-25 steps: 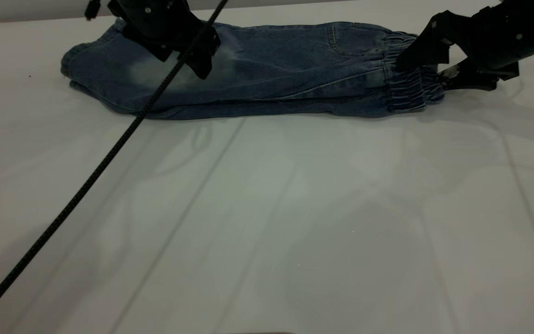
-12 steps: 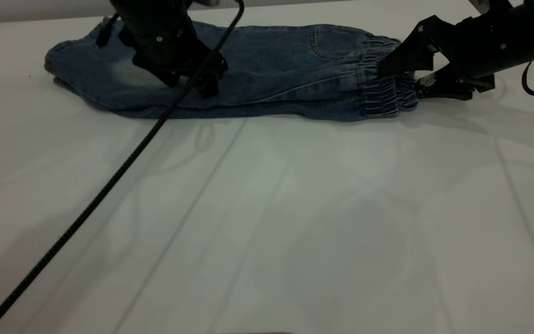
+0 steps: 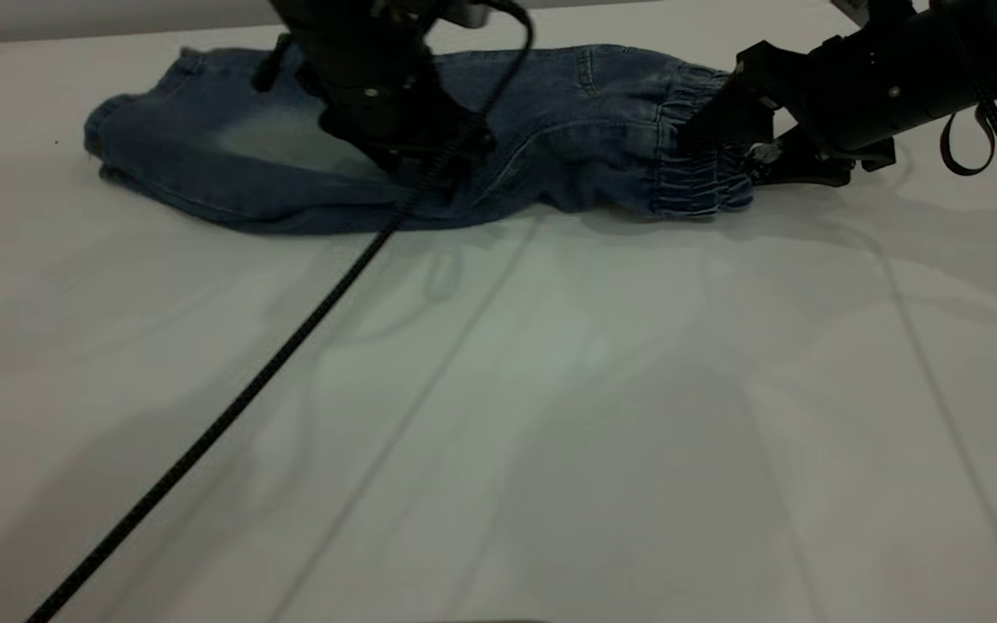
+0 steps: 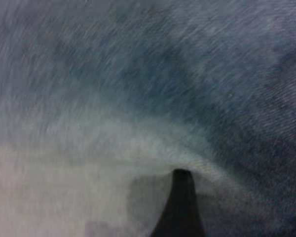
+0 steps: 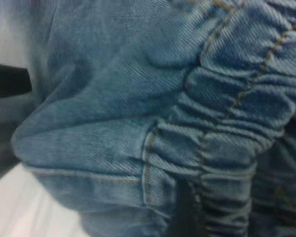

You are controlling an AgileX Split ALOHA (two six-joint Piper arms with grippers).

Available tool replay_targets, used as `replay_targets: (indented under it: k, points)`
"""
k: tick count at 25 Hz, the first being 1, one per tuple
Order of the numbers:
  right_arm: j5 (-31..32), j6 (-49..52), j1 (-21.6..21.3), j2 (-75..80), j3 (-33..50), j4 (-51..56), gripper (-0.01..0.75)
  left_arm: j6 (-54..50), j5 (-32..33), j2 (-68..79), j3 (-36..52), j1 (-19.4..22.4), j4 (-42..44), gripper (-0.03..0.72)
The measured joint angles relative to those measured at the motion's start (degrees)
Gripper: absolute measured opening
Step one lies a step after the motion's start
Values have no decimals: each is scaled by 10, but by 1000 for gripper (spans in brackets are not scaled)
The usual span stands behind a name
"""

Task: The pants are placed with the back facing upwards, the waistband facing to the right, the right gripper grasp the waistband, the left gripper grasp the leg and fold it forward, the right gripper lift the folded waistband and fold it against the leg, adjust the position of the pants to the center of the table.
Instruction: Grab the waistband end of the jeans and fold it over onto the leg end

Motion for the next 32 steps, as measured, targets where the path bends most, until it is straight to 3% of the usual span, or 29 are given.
replay_targets:
  k: [4,6,11,16,19,21,23,28,30,32]
  points:
    - [-19,23,1,1,0,-7,129,0,18,4,-18,-9,0,565]
    - [-20,27,1,1,0,-10,48,0,36,5,-31,-9,0,565]
    - [-9,65,-22,-18,-13,-69,17,0,100,5,-84,-10,-1,565]
    - [47,163,-68,-66,-46,-172,20,0,146,5,-136,-10,-1,565]
    - [77,231,-75,-72,-49,-215,58,1,148,5,-144,-10,-1,565]
    - [86,265,-76,-72,-50,-247,127,1,150,6,-145,-10,-1,565]
    - [96,296,-76,-68,-52,-275,228,1,152,6,-145,-10,-1,565]
    - [103,349,-76,-40,-52,-296,576,1,154,6,-145,-10,-1,565]
    - [103,352,-76,-26,-52,-294,653,1,154,6,-145,-10,-2,565]
    - [103,348,-76,-10,-52,-284,673,1,154,6,-145,-10,-2,566]
